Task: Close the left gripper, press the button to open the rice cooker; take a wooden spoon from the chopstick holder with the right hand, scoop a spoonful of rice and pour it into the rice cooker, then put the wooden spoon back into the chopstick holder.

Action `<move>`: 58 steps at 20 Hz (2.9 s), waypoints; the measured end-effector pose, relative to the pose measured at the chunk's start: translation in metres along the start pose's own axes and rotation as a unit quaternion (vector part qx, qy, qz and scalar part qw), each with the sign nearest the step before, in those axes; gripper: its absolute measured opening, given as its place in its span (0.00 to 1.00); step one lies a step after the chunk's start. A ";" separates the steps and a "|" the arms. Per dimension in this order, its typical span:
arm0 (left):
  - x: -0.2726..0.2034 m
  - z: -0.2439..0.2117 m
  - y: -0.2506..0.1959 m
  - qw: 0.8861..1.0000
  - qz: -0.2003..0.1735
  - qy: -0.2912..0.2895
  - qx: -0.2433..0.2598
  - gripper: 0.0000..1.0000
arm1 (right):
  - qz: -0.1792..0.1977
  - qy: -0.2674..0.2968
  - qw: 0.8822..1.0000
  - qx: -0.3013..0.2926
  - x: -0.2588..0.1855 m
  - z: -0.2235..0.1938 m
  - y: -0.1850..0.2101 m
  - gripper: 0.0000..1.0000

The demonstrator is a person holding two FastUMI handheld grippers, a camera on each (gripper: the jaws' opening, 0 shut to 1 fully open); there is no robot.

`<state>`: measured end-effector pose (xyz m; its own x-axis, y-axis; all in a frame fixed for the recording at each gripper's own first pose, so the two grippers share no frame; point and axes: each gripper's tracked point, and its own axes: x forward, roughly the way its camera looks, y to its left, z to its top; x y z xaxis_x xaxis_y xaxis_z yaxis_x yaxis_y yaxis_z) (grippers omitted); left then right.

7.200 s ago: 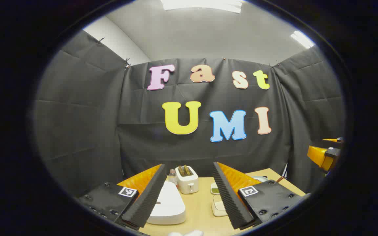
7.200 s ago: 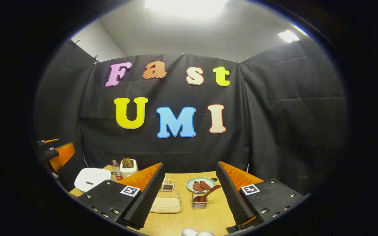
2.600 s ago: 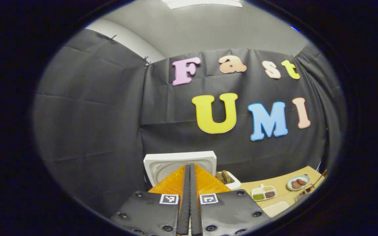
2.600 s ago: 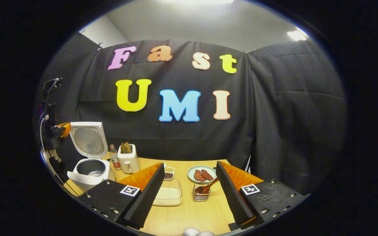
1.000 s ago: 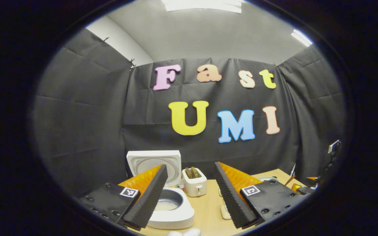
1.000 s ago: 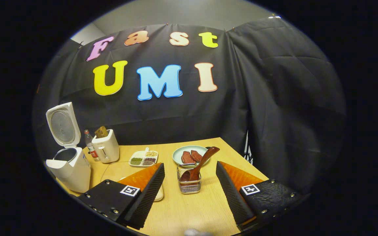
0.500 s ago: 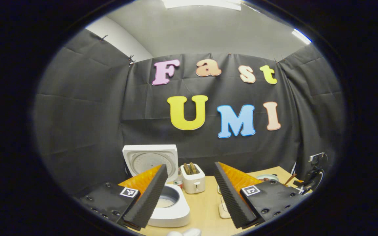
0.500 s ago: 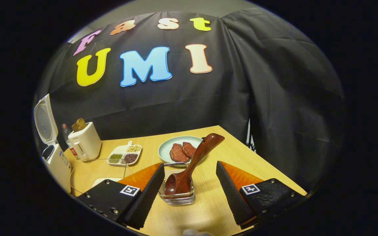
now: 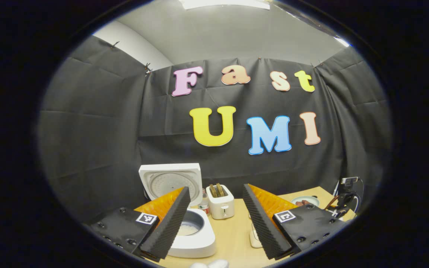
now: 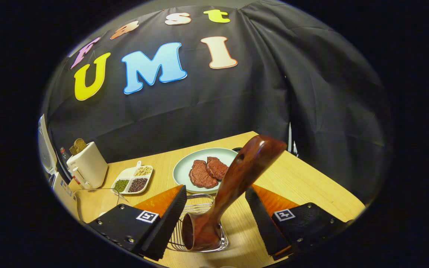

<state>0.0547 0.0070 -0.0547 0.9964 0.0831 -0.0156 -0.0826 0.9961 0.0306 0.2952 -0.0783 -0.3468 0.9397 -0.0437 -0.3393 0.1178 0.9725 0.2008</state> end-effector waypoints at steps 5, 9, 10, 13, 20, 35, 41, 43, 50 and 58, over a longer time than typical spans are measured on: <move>0.004 -0.012 0.004 1.000 0.006 0.015 -0.004 1.00 | 0.025 0.004 1.000 0.012 0.008 0.002 0.008 0.65; 0.005 -0.013 0.000 1.000 0.000 0.017 -0.006 1.00 | 0.030 0.006 1.000 0.008 0.000 0.003 0.009 0.31; 0.005 -0.013 -0.001 1.000 -0.001 0.016 -0.005 1.00 | 0.030 0.002 1.000 0.004 -0.002 0.007 0.007 0.31; 0.004 -0.016 -0.001 1.000 -0.003 0.018 -0.004 1.00 | 0.022 -0.014 1.000 0.005 -0.006 0.015 -0.001 0.31; 0.002 -0.016 0.006 1.000 -0.003 0.020 -0.002 0.96 | 0.037 -0.004 0.999 0.004 -0.009 0.017 0.014 0.14; -0.006 -0.023 0.051 1.000 0.011 0.014 -0.001 1.00 | 0.067 -0.094 0.991 -0.061 -0.086 0.133 0.087 0.13; -0.013 -0.041 0.084 0.999 0.026 0.022 -0.009 1.00 | 0.125 -0.091 0.986 -0.068 -0.124 0.121 0.180 0.13; -0.015 -0.046 0.092 0.999 0.030 0.024 -0.007 1.00 | 0.136 -0.083 0.985 -0.073 -0.125 0.102 0.201 0.13; -0.021 -0.058 0.098 0.999 0.029 0.024 -0.005 0.96 | 0.119 -0.048 0.983 -0.131 -0.096 0.027 0.215 0.13; -0.018 -0.076 0.111 0.999 0.035 0.038 -0.001 0.98 | 0.059 -0.040 0.955 -0.287 -0.067 -0.014 0.201 0.13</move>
<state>0.0266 0.1187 -0.1267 0.9838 0.1552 -0.0895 -0.1529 0.9877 0.0320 0.2513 0.1236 -0.2965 0.9598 0.0793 -0.2694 -0.1648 0.9357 -0.3120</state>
